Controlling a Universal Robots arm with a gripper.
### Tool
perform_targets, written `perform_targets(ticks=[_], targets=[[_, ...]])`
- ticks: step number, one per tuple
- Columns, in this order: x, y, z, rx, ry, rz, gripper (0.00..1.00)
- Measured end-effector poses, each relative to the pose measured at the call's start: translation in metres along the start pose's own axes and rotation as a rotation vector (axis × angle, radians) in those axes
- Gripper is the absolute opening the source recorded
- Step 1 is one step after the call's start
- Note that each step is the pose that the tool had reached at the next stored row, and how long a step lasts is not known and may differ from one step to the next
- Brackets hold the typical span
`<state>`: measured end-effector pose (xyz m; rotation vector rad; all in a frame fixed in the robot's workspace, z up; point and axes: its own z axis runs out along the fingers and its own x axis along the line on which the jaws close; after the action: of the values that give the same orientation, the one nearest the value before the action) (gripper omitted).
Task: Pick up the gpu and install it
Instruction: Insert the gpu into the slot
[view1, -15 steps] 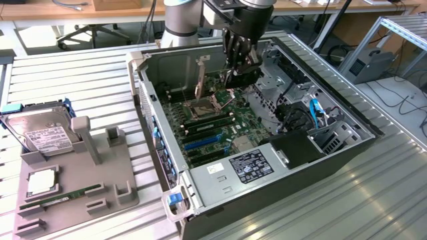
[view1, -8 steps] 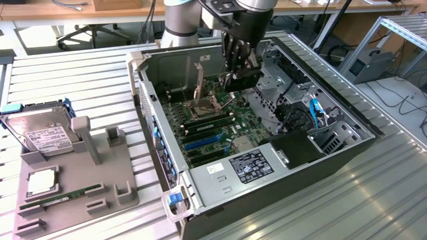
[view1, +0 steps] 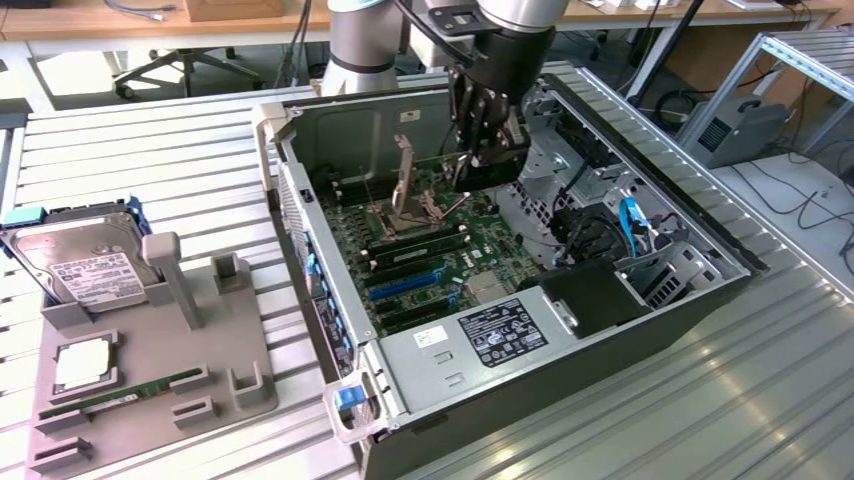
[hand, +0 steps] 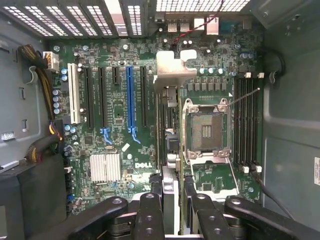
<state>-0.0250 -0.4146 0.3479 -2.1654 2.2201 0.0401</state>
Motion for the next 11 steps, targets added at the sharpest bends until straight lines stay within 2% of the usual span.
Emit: perform_targets(ticks=[3, 11], targets=[[0.0083, -0.0002, -0.0001, 0.0000, 0.0000, 0.000, 0.27], [0.0102, -0.0002, 0.0000, 0.0000, 0.0001, 0.000, 0.27]])
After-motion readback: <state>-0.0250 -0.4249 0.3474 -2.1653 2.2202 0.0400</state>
